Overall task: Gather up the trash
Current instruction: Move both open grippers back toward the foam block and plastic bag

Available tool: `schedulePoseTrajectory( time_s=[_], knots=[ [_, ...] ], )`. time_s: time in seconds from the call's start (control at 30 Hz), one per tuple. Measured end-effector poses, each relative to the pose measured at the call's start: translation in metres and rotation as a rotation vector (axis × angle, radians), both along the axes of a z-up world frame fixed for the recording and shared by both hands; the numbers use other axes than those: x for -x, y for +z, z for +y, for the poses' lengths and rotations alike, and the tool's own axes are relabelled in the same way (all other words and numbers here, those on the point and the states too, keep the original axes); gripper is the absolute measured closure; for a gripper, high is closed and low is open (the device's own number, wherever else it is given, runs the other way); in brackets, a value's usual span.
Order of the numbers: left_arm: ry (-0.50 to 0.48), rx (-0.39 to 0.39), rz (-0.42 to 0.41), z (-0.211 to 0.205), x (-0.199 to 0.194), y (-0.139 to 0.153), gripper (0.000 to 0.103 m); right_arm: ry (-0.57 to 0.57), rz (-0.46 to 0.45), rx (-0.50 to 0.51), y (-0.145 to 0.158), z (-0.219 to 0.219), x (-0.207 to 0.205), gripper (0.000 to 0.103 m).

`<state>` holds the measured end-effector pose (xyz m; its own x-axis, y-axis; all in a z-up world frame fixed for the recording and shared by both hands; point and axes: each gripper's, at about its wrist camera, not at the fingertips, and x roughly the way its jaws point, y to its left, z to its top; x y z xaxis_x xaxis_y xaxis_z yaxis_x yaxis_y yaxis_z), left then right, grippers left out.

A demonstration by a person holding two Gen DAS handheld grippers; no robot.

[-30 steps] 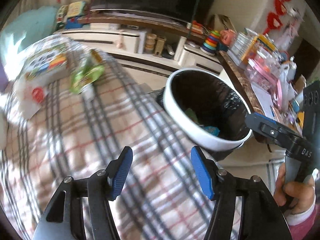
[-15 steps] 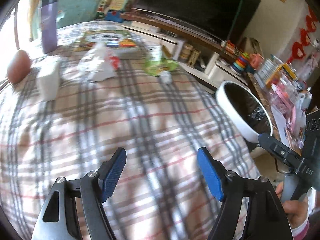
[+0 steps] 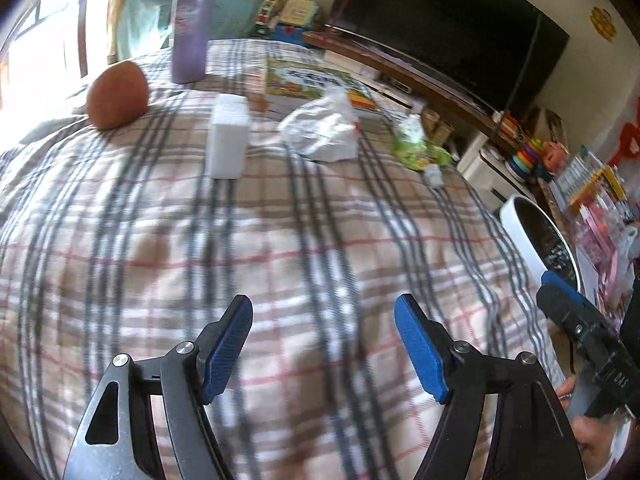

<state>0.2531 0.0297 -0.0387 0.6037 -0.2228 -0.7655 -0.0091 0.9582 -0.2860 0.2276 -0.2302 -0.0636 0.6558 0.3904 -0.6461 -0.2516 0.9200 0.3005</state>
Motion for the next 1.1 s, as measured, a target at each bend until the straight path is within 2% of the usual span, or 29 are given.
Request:
schedulePoseTrajectory(
  time_s=[0.43,0.63,0.83,0.93,1.0,1.1],
  knots=[
    [0.084,-0.013,0.0,0.038,-0.023,-0.005,0.03,0.071,0.117,0.034,-0.018,0.058,-0.039,0.002],
    [0.101,-0.015,-0.004,0.047,-0.039,-0.009,0.03,0.077,0.133,0.041,-0.021,0.078,-0.064,0.002],
    [0.119,-0.016,-0.024,0.056,-0.058,-0.012,0.03,0.07,0.146,0.005,-0.029,0.091,-0.09,0.004],
    [0.126,-0.028,-0.031,0.058,-0.069,-0.016,0.03,0.072,0.155,-0.02,-0.032,0.097,-0.103,0.014],
    [0.128,-0.033,-0.038,0.058,-0.077,-0.018,0.03,0.07,0.156,-0.019,-0.035,0.1,-0.111,0.026],
    [0.129,-0.046,-0.048,0.057,-0.089,-0.02,0.03,0.077,0.162,-0.038,-0.038,0.105,-0.123,0.031]
  ],
)
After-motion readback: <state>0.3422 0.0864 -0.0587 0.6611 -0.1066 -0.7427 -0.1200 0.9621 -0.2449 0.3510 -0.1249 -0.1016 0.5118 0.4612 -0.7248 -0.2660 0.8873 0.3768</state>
